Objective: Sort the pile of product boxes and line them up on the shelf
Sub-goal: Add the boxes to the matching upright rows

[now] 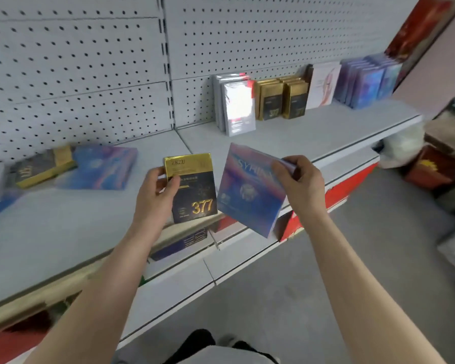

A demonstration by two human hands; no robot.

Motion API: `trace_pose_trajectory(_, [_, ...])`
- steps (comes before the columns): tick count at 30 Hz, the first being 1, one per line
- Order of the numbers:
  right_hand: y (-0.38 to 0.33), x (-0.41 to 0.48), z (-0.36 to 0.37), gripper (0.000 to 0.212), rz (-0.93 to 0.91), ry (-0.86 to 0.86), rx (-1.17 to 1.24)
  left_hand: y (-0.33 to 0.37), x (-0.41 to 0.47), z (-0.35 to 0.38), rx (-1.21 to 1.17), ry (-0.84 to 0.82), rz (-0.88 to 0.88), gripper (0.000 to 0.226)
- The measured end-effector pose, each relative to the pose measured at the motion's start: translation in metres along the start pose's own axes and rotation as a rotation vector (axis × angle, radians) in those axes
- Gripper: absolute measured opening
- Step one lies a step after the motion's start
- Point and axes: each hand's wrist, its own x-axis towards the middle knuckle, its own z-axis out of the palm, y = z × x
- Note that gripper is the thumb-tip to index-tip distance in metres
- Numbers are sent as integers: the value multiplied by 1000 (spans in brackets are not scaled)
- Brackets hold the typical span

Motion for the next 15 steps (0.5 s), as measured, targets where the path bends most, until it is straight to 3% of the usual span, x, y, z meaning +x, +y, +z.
trace_pose_trajectory(8, [75, 57, -110, 9, 37, 109, -58, 31, -8, 150, 14, -128, 31, 24])
trace_pose_trajectory(15, [117, 127, -150, 9, 67, 175, -59, 36, 35, 236, 54, -171, 25, 27])
